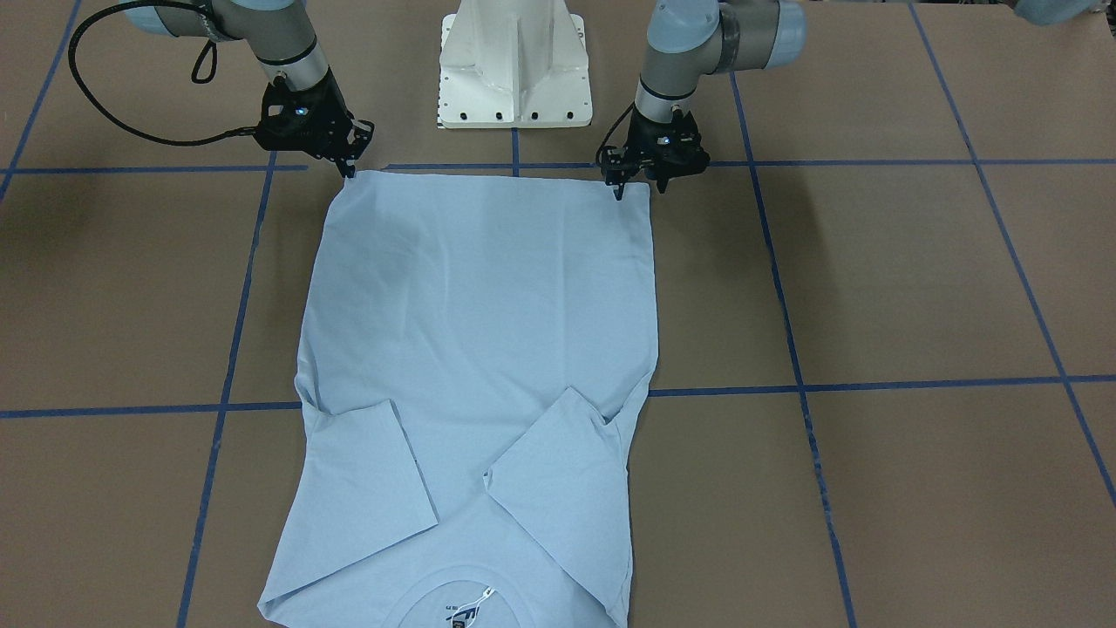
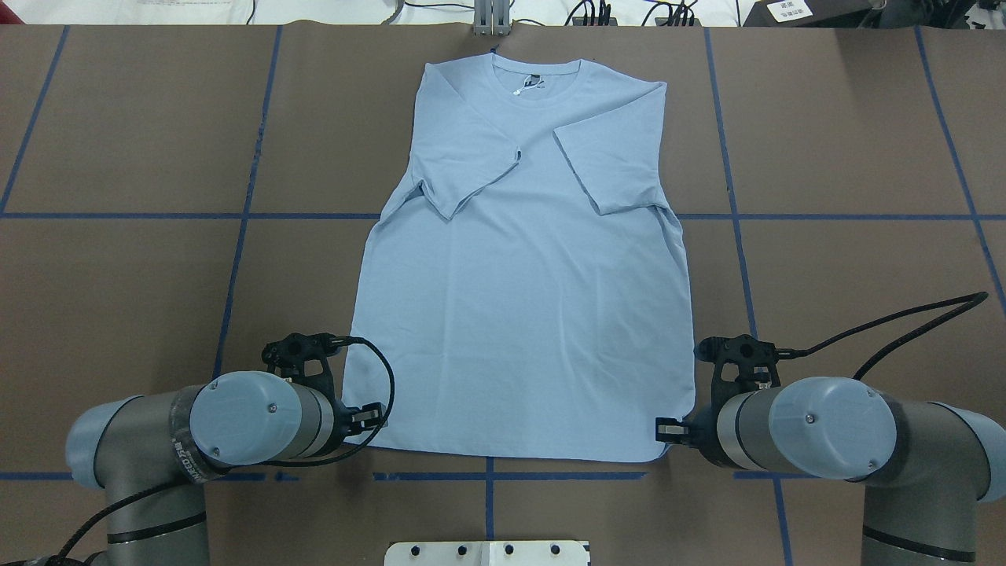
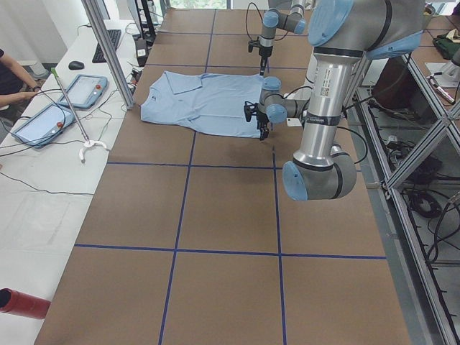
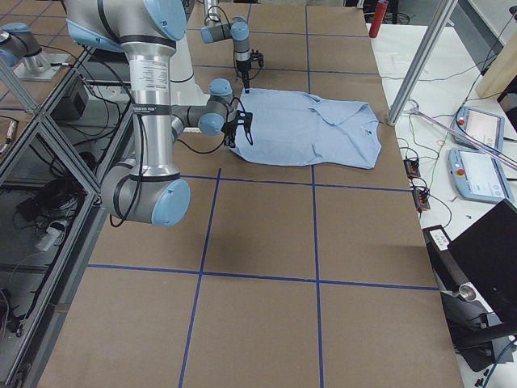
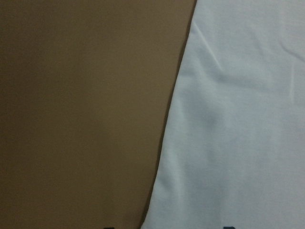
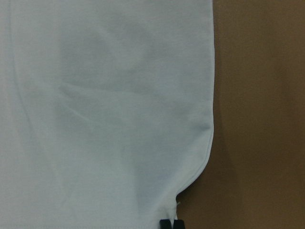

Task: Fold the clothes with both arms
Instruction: 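Lower the left gripper to the other hem corner while the right gripper grasps its corner, then lift the hem with both grippers and fold it over toward the collar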

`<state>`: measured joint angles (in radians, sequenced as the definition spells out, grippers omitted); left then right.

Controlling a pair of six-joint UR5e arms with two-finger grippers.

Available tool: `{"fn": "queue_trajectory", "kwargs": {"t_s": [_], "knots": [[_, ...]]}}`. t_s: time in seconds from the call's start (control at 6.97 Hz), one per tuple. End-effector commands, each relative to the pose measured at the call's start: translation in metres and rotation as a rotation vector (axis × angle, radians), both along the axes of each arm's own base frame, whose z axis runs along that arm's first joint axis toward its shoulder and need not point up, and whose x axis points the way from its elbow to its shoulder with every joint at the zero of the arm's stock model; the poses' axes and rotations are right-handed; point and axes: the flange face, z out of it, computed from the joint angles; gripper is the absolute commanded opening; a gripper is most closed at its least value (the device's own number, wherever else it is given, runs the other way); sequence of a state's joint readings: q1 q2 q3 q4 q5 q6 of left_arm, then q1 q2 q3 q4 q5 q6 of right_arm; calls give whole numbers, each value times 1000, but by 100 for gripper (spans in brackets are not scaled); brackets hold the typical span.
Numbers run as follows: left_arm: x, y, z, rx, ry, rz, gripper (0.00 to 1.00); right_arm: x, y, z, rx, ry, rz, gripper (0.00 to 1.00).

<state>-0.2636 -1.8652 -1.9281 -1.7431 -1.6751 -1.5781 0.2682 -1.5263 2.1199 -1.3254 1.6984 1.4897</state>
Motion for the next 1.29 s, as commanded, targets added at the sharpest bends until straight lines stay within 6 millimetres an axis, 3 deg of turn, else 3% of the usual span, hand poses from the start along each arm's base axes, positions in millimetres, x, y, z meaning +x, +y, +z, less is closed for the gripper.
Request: {"fn": "queue_trajectory", "kwargs": {"t_s": [0.0,0.43,0.57,1.0,1.15], "knots": [[2,5,1,-3,-3,7,47,0,-1,0,-1,0,1,0],[1,5,-5,-13,9,-5,0,2,-2,1,-2,1,4,0],[-6,7,-14,-11,19,-4,0,3,-3,0,0,-1,2,0],[-69,26,-82,-14,44,7,0,32,4,-23,-10,-57,-23,0],[-62,61,-91,-20,61,71,0,41,15,-31,-32,-81,-65,0]]}}
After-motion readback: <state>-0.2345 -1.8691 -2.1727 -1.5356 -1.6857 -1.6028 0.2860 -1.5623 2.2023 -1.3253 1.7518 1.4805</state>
